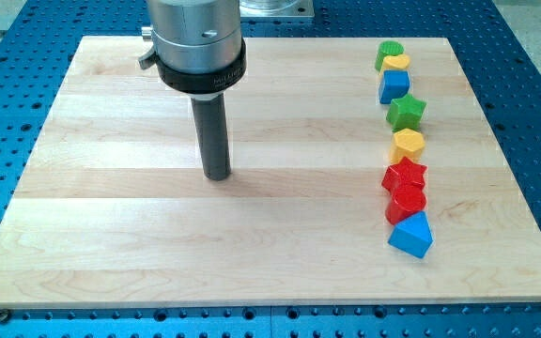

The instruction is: Place your arm at the right of the heart

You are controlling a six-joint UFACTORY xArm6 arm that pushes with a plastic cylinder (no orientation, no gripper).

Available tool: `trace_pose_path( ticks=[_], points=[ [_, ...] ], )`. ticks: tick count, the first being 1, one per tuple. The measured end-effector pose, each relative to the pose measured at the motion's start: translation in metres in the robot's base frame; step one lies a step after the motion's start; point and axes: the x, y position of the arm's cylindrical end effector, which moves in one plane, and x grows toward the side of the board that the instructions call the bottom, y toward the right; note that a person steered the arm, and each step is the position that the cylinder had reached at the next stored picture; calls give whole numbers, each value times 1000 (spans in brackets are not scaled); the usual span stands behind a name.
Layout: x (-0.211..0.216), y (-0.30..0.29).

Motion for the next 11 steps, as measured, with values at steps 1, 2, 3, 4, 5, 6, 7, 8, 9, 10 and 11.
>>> trace_pose_path(
  ticks=[1,2,3,4,5,6,7,8,9,10,11],
  points=[
    [0,0],
    [12,5],
    [27,31],
    [-20,66],
    [-123,69],
    [-204,84],
    [-246,134],
    [-252,236],
    [-254,336],
    [-229,405],
    [-184,388]
  ],
)
